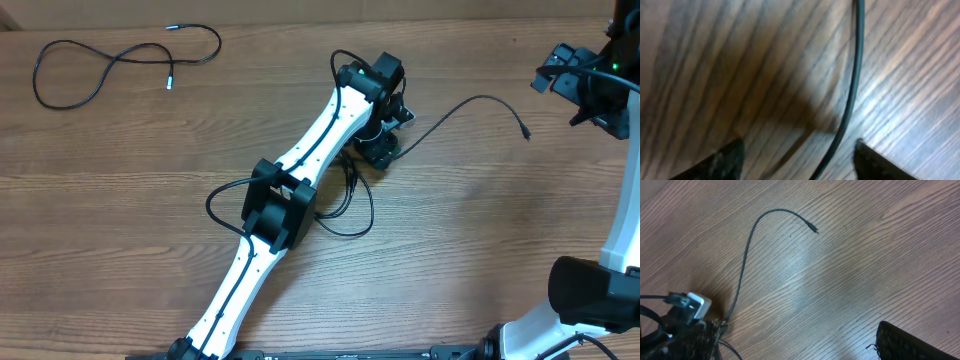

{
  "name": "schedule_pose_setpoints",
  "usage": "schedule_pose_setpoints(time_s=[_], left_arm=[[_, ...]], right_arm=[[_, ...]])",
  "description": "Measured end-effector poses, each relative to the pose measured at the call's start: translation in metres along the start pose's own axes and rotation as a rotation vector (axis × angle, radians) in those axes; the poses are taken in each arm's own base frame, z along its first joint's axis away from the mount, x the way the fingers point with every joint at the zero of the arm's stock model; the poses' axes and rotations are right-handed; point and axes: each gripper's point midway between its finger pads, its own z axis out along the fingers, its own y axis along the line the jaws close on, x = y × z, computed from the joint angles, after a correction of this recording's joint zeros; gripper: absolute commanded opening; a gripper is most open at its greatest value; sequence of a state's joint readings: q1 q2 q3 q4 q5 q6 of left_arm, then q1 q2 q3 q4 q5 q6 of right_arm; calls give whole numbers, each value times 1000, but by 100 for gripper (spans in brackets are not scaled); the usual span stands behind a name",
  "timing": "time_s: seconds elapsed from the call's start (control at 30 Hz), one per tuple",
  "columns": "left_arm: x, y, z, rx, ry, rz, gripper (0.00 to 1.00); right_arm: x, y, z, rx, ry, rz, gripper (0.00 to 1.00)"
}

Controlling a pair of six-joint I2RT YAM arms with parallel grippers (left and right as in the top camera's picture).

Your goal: Untangle cables

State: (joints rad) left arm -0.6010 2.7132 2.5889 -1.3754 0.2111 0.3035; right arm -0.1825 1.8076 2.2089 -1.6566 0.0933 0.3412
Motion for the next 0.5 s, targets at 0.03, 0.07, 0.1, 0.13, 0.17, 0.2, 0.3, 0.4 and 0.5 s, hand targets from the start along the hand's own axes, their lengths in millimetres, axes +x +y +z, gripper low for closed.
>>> schedule_pose_setpoints(time_s=[0.03,0.07,0.1,0.13,0.17,0.2,0.3,0.4,0.5], left_arm=[[1,0,0,-3,2,6,63],[1,1,0,-6,5,8,59],[1,2,0,-12,7,12,59],[2,4,1,-22,8,15,58],[2,6,1,-32,9,16,53],[2,8,1,-44,11,16,47],[-1,14,2,-78,2,24,32],[-2,17,2,-96,2,24,16],[-1,21,2,-125,11,16,4]], right_arm=[[0,0,0,0,1,-1,100],[0,0,0,0,1,-1,100],[0,0,0,0,0,-1,100],[0,0,0,0,0,-1,100],[0,0,0,0,1,-1,100],[0,0,0,0,0,-1,100],[0,0,0,0,1,-2,100],[0,0,0,1,0,-1,100],[0,0,0,0,1,-1,100]])
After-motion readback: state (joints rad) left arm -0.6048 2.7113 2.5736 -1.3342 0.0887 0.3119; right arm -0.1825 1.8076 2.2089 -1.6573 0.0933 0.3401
